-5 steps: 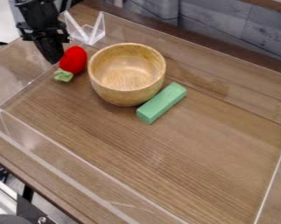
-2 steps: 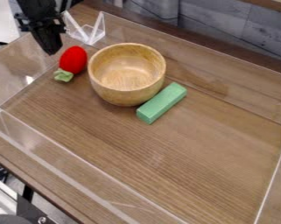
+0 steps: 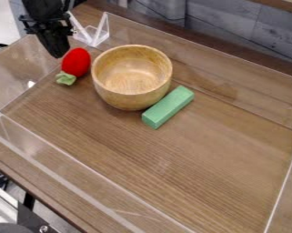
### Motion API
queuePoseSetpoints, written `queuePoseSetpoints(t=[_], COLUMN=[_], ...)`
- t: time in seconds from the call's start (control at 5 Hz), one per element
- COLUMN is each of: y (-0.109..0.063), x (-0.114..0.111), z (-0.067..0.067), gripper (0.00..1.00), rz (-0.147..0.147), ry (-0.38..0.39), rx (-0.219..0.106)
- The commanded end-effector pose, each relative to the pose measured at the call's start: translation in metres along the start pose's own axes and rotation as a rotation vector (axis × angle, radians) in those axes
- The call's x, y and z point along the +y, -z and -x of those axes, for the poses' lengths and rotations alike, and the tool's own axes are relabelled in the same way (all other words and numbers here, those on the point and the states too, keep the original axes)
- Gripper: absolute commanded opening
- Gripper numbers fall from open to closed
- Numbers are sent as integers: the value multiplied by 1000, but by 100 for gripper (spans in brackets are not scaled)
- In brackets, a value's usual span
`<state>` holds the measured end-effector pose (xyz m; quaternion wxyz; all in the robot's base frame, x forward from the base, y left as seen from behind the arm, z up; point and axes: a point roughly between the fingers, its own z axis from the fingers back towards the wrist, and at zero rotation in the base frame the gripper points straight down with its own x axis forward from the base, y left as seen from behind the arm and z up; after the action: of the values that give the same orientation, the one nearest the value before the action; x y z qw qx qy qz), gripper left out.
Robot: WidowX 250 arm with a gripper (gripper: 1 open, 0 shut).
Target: Move the red fruit to the left
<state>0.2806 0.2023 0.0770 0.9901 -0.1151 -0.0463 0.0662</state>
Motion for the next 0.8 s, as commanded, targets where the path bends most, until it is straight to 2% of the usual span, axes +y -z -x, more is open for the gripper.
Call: queuePoseSetpoints(t=[0.0,0.2,0.4,0.6], y=[-50,-57,-57,-48], x=[-1,-19,-52,-86], z=[-12,-6,0,4], gripper=[100,100,100,100], rz=[-59,-56,-53,-49], ry=[27,49,115,158], rx=[-91,-107,-112,-107])
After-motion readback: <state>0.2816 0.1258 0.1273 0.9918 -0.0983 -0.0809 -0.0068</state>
